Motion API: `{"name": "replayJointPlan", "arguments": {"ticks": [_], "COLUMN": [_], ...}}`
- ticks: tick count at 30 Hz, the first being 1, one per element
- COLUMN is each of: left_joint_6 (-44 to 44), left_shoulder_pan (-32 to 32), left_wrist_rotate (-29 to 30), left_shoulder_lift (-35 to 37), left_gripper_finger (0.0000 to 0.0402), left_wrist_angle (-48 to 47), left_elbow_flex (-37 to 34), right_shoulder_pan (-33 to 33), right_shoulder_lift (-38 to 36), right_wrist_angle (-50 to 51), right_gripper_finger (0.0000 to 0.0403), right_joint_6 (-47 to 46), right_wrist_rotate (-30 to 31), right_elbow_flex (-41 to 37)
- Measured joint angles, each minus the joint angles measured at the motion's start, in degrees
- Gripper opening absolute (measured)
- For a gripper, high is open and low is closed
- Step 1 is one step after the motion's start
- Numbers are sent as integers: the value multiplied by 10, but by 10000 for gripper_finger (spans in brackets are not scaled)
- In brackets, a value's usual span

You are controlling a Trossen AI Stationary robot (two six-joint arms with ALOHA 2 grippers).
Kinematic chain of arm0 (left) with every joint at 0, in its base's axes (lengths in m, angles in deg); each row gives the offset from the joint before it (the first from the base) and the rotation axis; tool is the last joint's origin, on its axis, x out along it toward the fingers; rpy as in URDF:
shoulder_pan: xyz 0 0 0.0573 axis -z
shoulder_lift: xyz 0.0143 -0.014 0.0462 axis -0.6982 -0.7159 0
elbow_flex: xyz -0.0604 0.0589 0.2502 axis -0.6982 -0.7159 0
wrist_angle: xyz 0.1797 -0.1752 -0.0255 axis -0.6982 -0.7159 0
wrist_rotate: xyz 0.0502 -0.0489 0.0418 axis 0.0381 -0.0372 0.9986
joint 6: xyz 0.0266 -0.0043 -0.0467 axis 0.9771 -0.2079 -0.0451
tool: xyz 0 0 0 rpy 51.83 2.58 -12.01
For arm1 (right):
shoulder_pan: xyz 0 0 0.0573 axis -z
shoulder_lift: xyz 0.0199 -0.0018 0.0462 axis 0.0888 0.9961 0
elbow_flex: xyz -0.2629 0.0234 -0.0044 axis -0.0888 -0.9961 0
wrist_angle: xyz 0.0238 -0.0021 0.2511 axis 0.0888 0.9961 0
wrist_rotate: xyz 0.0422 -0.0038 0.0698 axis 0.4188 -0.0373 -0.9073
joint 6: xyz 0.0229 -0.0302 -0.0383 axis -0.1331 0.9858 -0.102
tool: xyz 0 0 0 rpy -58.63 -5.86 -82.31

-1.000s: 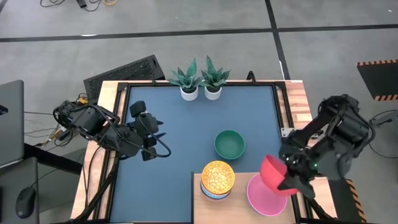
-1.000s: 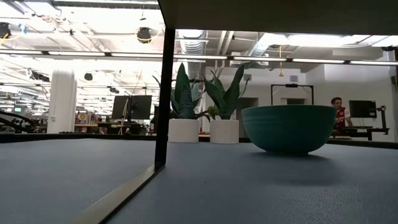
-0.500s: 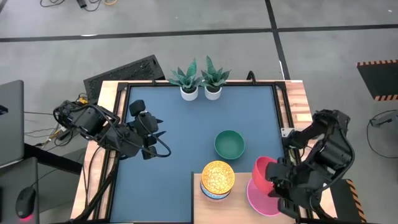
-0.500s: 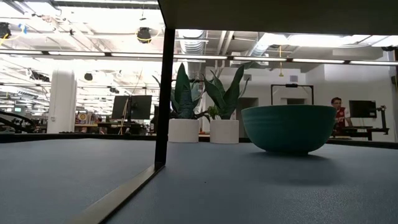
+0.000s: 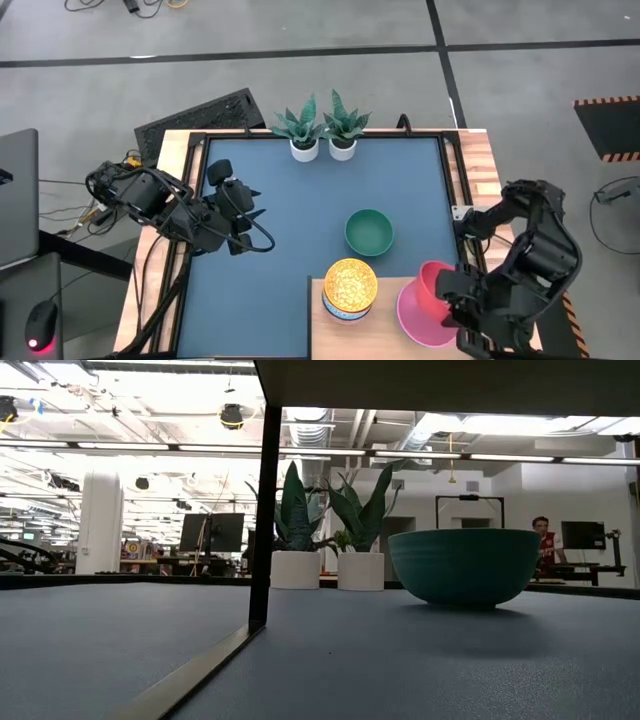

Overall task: Place and stack bowls onto a shelf
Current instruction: Stack the orange bowl on top of the pink bowl on the shelf

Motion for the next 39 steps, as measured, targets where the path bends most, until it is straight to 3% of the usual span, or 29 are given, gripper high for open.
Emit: {"name": "replayJointPlan", "arguments": {"ticks": [39], "left_joint_6": [-12], "left_shoulder_pan": [0], "left_wrist_rotate": [15], "left_shoulder_lift": [0], "left_gripper_finger": [158], "left_wrist_angle": [1], "left_elbow_flex": [0], "right_shoulder_pan": [9], "right_shoulder_lift": [38], "right_wrist_angle": [17], "right_gripper_finger": [25], "right_joint_6": [15], "right_wrist_rotate": [-16], "right_elbow_flex": [-1]}}
